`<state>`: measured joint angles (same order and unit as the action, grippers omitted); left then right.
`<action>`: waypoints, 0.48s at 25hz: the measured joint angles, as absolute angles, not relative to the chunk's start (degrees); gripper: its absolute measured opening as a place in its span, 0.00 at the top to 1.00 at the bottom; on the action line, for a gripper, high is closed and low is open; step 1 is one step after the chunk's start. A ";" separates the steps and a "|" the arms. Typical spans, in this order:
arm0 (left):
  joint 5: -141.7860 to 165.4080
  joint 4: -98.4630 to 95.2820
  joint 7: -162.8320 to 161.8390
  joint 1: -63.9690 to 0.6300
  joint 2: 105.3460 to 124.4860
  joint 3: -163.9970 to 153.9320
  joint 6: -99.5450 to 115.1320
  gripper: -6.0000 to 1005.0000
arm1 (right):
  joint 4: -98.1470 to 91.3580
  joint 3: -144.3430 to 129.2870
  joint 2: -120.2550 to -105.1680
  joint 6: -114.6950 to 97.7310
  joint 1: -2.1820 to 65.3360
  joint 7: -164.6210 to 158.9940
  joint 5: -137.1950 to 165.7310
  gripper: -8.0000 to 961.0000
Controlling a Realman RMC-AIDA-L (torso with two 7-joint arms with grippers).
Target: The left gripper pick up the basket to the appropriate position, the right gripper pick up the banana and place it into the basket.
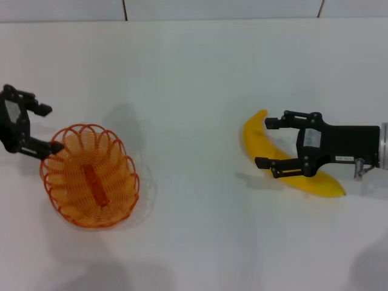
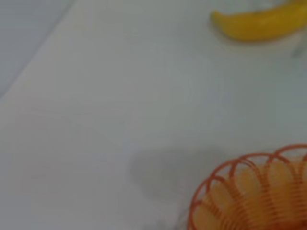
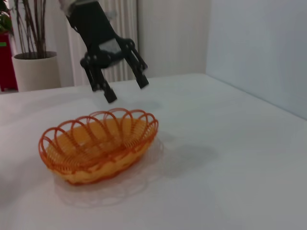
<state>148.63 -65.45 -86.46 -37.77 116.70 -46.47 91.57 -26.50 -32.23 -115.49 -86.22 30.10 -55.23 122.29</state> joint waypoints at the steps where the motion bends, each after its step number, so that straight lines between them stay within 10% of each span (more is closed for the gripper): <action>1: 148.70 -64.77 -86.43 -37.95 116.70 -46.82 90.99 0.18 | -26.50 -32.24 -115.56 -86.22 30.24 -55.23 122.25 0.07; 12: 147.69 -55.46 -84.80 -40.68 116.91 -51.78 79.64 0.19 | -26.37 -32.25 -115.67 -84.88 30.26 -55.28 121.99 0.08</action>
